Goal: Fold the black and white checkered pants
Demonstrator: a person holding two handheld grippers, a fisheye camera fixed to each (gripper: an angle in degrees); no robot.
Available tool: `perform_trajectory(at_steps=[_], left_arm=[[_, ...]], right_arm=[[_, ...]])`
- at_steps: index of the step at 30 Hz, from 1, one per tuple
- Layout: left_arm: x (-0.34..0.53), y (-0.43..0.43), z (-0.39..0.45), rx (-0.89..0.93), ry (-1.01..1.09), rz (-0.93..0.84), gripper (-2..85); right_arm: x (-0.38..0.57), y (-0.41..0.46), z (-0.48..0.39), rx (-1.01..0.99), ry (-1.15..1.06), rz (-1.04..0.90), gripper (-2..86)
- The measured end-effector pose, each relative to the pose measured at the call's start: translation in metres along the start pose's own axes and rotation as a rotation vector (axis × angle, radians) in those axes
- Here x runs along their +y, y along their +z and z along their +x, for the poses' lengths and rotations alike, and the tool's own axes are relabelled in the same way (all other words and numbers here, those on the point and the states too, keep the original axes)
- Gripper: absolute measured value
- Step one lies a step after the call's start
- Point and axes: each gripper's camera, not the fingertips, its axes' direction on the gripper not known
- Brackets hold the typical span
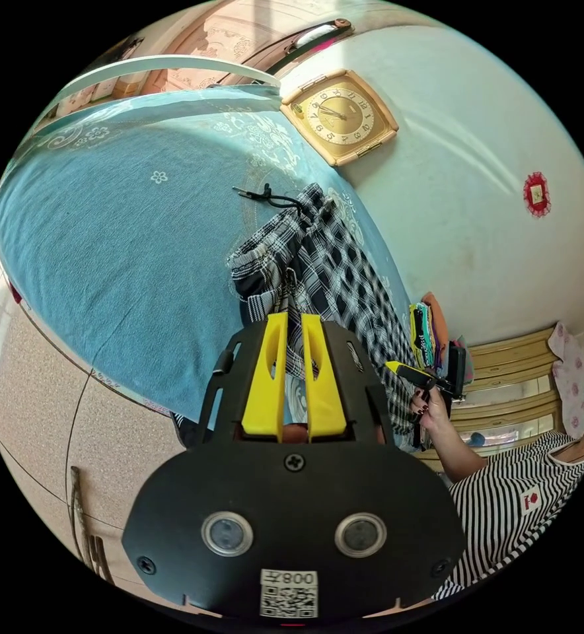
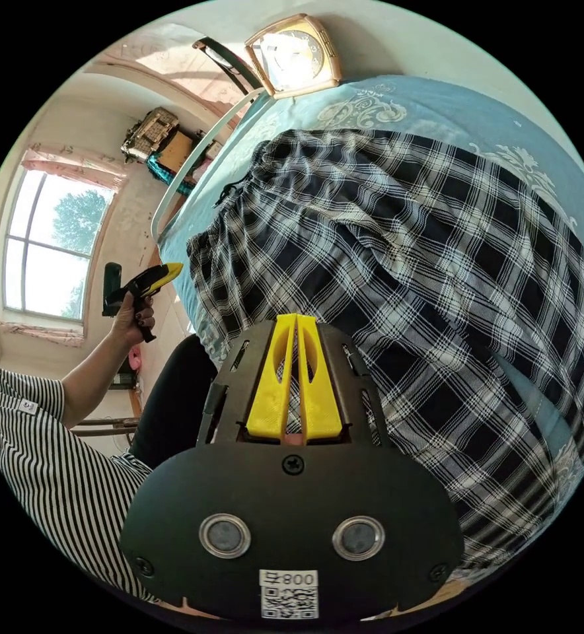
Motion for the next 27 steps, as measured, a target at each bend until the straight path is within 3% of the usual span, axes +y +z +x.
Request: perform_trajectory(at_steps=[10,21,27], left_arm=[[-0.029,0.002,0.046,-0.002,0.008,0.017,5.0],[-0.167,0.042,0.16,-0.041,0.36,-0.082,6.8],[-0.243,0.082,0.221,-0.115,0.449,-0.153,7.0]], right_arm=[[-0.005,-0.038,0.004,0.046,0.05,0.055,1.6],[-0.161,-0.049,-0.029,0.23,-0.147,0.04,8.3],[-0.213,-0.043,-0.039,0.296,-0.181,0.013,8.4]])
